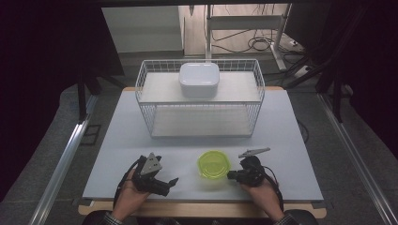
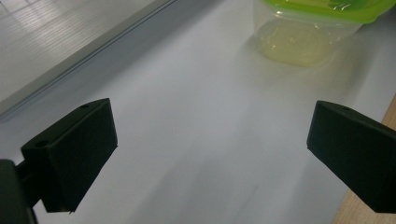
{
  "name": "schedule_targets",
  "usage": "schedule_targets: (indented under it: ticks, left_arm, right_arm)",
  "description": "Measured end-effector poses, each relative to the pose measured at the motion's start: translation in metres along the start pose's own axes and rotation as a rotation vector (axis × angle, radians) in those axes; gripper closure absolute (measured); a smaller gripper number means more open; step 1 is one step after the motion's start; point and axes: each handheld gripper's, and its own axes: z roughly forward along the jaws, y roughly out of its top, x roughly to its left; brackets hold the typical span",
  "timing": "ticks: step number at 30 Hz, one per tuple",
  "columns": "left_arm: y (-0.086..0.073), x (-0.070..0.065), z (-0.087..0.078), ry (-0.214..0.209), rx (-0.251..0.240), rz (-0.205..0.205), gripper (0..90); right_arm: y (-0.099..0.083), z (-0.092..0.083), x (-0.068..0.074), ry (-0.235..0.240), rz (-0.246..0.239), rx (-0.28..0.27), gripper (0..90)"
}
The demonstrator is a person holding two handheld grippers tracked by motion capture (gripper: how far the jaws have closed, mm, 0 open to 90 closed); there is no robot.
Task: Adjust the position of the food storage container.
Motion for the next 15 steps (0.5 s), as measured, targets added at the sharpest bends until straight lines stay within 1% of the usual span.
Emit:
schedule_targets:
  ticks: [5,6,10,12,15]
  left_arm:
    - [0.000,0.001,-0.001,0.003,-0.003,-0.008,1.5]
    - [-0.001,0.001,-0.001,0.004,-0.004,-0.011,1.5]
    - [-0.001,0.002,-0.002,0.005,-0.004,-0.012,1.5]
    - [-0.001,0.002,-0.002,0.005,-0.005,-0.013,1.6]
    - [-0.001,0.003,-0.003,0.003,-0.009,-0.017,2.0]
  right_arm:
    - [0.011,0.011,0.004,0.014,-0.014,0.006,89.9]
    - [0.013,0.014,0.005,0.019,-0.011,0.006,89.9]
    - [0.022,0.022,0.008,0.032,-0.027,0.010,89.9]
    - [0.024,0.024,0.009,0.034,-0.038,0.014,89.9]
    - [0.024,0.023,0.009,0.027,-0.043,0.012,89.9]
